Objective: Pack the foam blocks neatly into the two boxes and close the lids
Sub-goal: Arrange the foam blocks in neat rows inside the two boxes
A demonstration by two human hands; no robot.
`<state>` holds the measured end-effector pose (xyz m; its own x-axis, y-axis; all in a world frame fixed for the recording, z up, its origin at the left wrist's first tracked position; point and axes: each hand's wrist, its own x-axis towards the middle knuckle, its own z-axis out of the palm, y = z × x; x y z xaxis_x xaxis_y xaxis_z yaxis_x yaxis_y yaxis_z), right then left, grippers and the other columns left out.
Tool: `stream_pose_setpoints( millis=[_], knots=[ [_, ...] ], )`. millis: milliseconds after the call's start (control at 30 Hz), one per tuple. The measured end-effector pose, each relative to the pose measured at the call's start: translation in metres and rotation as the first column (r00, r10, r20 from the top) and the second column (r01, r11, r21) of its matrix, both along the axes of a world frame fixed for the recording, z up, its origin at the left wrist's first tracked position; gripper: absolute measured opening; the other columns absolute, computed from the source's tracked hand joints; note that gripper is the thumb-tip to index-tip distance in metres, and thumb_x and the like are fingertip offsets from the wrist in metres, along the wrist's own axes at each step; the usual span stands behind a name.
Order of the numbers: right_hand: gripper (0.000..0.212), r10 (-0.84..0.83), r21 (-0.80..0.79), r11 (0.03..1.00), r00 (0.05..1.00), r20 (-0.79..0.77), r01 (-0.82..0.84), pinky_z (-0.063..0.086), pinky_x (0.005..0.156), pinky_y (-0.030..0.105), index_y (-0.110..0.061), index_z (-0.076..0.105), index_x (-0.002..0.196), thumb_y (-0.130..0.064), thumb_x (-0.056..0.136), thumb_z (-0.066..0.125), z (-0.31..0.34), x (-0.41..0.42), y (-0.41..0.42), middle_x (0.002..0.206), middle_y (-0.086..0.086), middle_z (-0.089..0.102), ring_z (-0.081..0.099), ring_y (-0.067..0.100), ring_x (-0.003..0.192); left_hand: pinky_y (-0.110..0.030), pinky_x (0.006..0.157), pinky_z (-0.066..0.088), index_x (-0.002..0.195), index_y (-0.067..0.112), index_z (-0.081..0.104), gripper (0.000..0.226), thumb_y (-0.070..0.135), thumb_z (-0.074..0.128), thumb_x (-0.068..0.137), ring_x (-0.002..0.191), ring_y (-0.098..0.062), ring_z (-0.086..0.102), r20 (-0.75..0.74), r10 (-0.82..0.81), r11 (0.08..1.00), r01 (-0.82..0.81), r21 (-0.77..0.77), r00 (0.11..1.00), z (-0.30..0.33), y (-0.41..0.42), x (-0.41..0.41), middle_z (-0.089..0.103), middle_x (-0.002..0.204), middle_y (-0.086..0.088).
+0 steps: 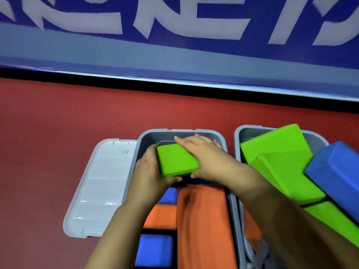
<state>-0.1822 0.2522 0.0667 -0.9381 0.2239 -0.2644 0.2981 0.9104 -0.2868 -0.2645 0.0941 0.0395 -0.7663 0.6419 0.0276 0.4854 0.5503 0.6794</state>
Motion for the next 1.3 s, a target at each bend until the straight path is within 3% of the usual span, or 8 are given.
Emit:
stream_pose_setpoints(
  millis=[267,467,600,800,933,1100,1200,1300],
  knots=[
    [0.109,-0.102,-0.114,0.991,0.935,-0.339,0.066,0.038,0.103,0.042,-0.046,0.01,0.145,-0.021,0.063,0.078,-0.013,0.012,0.044,0.131,0.002,0.042,0.045,0.028,0.12,-0.033,0.094,0.049,0.13,0.027,0.037,0.072,0.019,0.081,0.073,0.116,-0.008,0.051,0.145,-0.029,0.978,-0.001,0.206,0.989,-0.004,-0.023,-0.008,0.047,0.13,0.007],
    [0.111,-0.245,-0.11,0.967,0.961,-0.13,0.231,0.036,0.104,0.051,-0.049,0.006,0.145,-0.025,0.067,0.081,-0.047,0.003,0.084,0.131,0.005,0.037,0.042,0.031,0.121,-0.035,0.099,0.044,0.146,0.02,0.025,0.086,0.043,0.073,0.078,0.124,-0.018,0.05,0.264,-0.025,0.974,0.083,-0.211,0.964,-0.053,-0.02,0.008,0.042,0.142,-0.003],
    [0.107,-0.298,-0.087,0.952,0.954,-0.043,0.293,0.033,0.104,0.057,-0.055,0.003,0.143,-0.022,0.072,0.076,-0.057,-0.003,0.084,0.136,0.006,0.034,0.037,0.029,0.127,-0.022,0.099,0.039,0.145,0.018,0.024,0.095,0.052,0.074,0.073,0.121,-0.018,0.048,0.54,-0.013,0.931,0.206,-0.3,0.842,-0.084,-0.006,0.049,0.041,0.136,-0.007],
    [0.099,-0.279,0.005,0.96,0.96,-0.023,0.28,0.022,0.108,0.062,-0.056,0.006,0.143,-0.011,0.079,0.066,-0.045,-0.002,0.083,0.14,0.006,0.031,0.026,0.03,0.136,-0.035,0.098,0.048,0.147,0.011,0.018,0.118,0.05,0.086,0.059,0.111,-0.02,0.058,0.758,0.293,0.949,-0.08,-0.304,0.583,-0.115,-0.004,0.06,0.054,0.127,-0.005],
    [0.095,-0.263,0.041,0.962,0.958,-0.116,0.269,0.006,0.11,0.062,-0.057,0.017,0.141,0.001,0.077,0.058,-0.038,-0.004,0.078,0.143,0.004,0.03,0.019,0.024,0.137,-0.035,0.088,0.044,0.143,0.015,0.025,0.096,0.042,0.082,0.07,0.1,-0.016,0.054,0.867,0.352,0.93,-0.025,-0.368,0.353,-0.11,-0.013,0.067,0.053,0.118,0.003],
    [0.09,-0.175,0.117,0.972,0.963,-0.205,0.202,-0.005,0.112,0.054,-0.059,0.03,0.135,0.002,0.075,0.055,-0.027,-0.01,0.063,0.14,0.001,0.031,0.02,0.023,0.134,-0.037,0.081,0.055,0.136,0.016,0.035,0.107,0.039,0.092,0.047,0.099,-0.019,0.064,0.927,0.276,0.961,-0.093,-0.26,0.254,-0.124,-0.017,0.076,0.062,0.117,-0.001],
    [0.089,-0.135,0.095,0.984,0.98,-0.144,0.149,-0.006,0.112,0.053,-0.059,0.034,0.134,0.004,0.074,0.052,-0.037,-0.013,0.057,0.136,0.0,0.034,0.021,0.022,0.133,-0.044,0.092,0.052,0.137,0.018,0.03,0.118,0.036,0.093,0.039,0.102,-0.024,0.064,0.931,0.266,0.963,-0.118,-0.243,0.252,-0.128,-0.018,0.081,0.062,0.117,-0.004],
    [0.089,-0.106,0.076,0.991,0.993,-0.056,0.11,-0.004,0.113,0.054,-0.058,0.031,0.136,0.005,0.075,0.048,-0.046,-0.014,0.055,0.135,0.0,0.034,0.021,0.023,0.133,-0.04,0.086,0.052,0.135,0.018,0.025,0.112,0.027,0.091,0.045,0.098,-0.025,0.064,0.928,0.296,0.953,-0.133,-0.272,0.225,-0.123,-0.016,0.078,0.061,0.116,-0.007]
  ],
)
